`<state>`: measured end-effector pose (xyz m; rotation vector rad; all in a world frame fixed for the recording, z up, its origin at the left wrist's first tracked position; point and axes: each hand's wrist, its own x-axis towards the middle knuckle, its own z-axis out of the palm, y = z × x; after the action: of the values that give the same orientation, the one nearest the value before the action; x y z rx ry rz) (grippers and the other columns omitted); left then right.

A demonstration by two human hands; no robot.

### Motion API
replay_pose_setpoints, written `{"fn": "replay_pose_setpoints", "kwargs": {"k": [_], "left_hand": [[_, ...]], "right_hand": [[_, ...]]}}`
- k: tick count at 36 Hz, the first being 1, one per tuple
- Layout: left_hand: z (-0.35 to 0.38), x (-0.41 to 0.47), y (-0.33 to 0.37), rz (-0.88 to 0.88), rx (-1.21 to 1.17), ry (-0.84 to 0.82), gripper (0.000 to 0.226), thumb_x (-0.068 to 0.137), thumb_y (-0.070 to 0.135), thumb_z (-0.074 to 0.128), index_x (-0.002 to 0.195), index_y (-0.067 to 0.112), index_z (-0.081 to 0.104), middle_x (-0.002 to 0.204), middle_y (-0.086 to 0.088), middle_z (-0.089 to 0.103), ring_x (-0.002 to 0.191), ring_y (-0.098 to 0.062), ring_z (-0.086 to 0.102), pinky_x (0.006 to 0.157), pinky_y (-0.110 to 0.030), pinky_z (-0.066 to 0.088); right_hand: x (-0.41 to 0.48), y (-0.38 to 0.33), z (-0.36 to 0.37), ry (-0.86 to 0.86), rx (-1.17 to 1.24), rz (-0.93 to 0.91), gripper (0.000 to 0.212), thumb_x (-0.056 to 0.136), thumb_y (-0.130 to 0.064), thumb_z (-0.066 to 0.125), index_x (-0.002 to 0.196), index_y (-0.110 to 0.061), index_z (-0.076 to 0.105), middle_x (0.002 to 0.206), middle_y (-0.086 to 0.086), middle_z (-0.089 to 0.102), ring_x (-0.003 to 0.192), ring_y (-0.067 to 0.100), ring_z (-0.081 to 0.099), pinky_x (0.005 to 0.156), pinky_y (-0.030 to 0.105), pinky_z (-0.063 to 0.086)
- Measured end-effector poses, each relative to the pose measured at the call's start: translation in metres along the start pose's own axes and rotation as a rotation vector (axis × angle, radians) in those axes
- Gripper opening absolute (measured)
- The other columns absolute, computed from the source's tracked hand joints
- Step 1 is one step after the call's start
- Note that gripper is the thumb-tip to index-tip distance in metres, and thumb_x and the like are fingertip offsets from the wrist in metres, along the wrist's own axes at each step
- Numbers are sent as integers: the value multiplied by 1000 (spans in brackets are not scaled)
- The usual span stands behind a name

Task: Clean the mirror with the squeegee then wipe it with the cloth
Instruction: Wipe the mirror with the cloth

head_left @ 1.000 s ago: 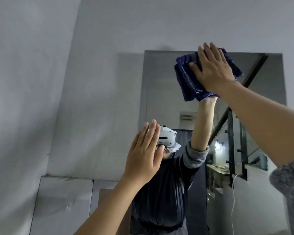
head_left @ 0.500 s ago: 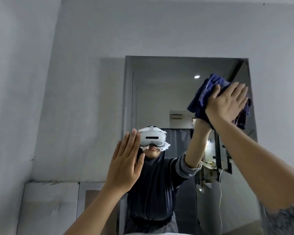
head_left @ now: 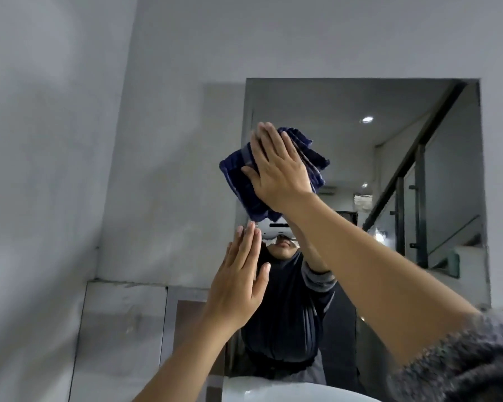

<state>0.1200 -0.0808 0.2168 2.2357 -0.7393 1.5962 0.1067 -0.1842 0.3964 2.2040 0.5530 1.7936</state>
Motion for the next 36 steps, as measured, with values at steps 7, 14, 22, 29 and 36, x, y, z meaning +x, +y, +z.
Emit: {"fn": "replay_pose_setpoints", "kwargs": {"k": [7,14,22,29,36], "left_hand": [[1,0,1,14,13,14,64,95,31,37,147,13,3,156,-3,-2,143,-20,-1,115,-40,15],[4,1,2,-6,27,26,61,94,32,33,146,7,12,156,-9,6,143,-22,4,116,-40,13],[-20,37,-3,29,86,80,59,94,37,29,145,10,19,154,-3,17,142,-11,9,116,-28,11],[-43,103,-16,50,153,160,53,96,31,26,144,8,23,154,-4,17,140,-8,8,114,-20,3],[-55,112,-30,151,138,125,55,95,35,26,142,6,27,152,-8,22,140,-18,20,114,-34,21]], "right_hand": [[-39,74,-14,-109,-144,-212,68,94,-52,16,147,-9,20,155,9,20,145,21,10,119,38,7],[-81,144,-32,-77,-126,56,66,95,-51,20,148,-12,12,157,6,11,145,17,2,118,34,-1],[-115,183,-29,19,-71,382,66,95,-49,14,148,-11,11,158,7,8,145,17,0,118,33,-3],[-133,160,-14,159,52,834,65,96,-48,17,148,-10,9,158,8,6,145,19,-1,118,35,-4],[-134,82,2,222,161,1087,64,98,-43,22,148,-7,6,158,9,2,145,20,-3,117,35,-6]]}}
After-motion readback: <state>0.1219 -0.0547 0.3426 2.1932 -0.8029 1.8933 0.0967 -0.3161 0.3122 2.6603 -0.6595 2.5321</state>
